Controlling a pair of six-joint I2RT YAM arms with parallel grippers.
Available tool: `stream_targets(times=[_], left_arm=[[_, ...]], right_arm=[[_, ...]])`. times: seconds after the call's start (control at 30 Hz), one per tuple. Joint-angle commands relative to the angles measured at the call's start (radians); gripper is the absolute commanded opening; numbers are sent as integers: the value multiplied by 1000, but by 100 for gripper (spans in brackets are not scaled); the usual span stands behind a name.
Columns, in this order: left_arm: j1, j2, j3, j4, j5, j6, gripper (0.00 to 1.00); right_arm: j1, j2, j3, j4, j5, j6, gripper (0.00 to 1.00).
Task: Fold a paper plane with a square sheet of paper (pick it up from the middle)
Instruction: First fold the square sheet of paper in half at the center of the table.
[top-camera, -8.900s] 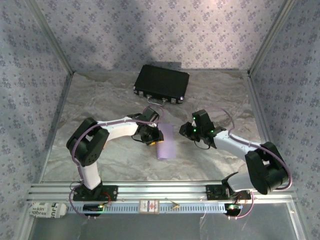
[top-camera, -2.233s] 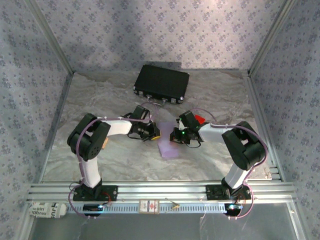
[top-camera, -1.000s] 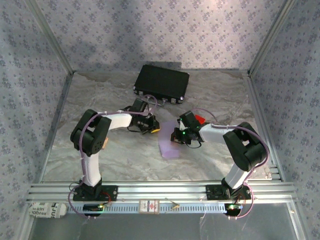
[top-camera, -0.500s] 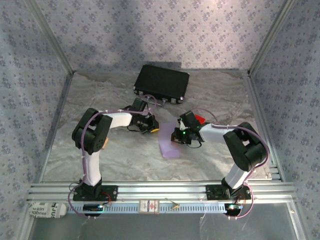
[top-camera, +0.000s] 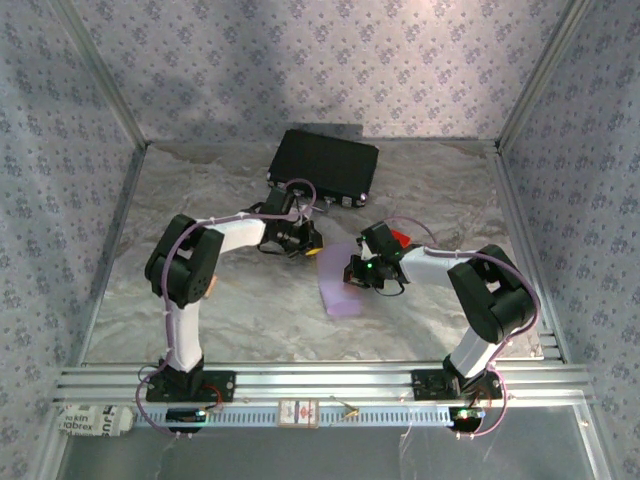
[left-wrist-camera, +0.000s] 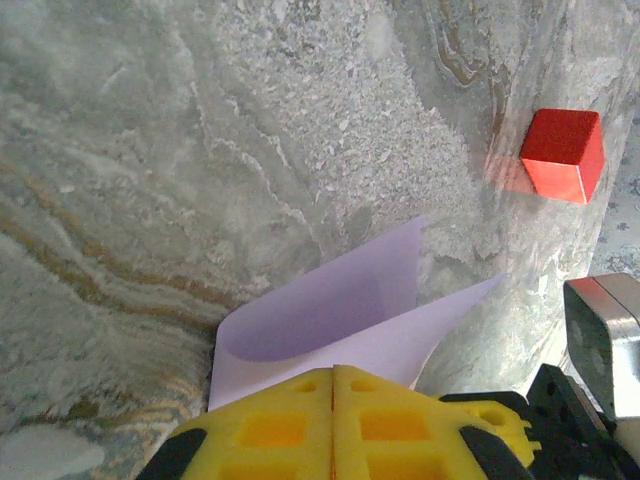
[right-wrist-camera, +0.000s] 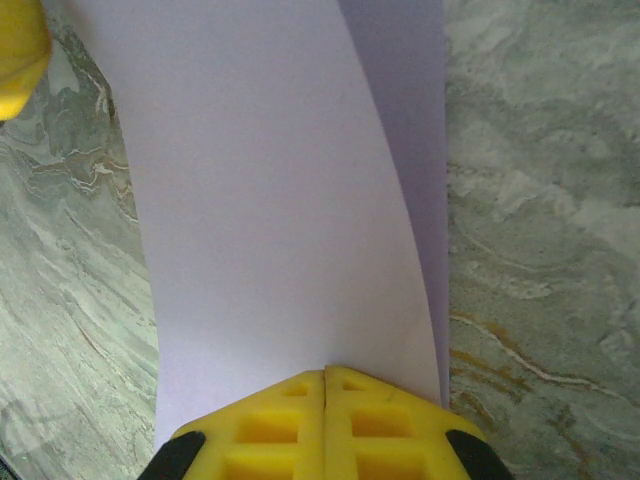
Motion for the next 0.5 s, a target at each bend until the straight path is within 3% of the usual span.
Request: stream_targets(times=[0.0,0.47], left_arm=[[6,53,21,-3,7,25,7],[31,94,39,-45,-187,58,8]], right_arm=[[-7,8,-31,-87,45,-18,2],[-8,10,-38,-77,44,-14,2]])
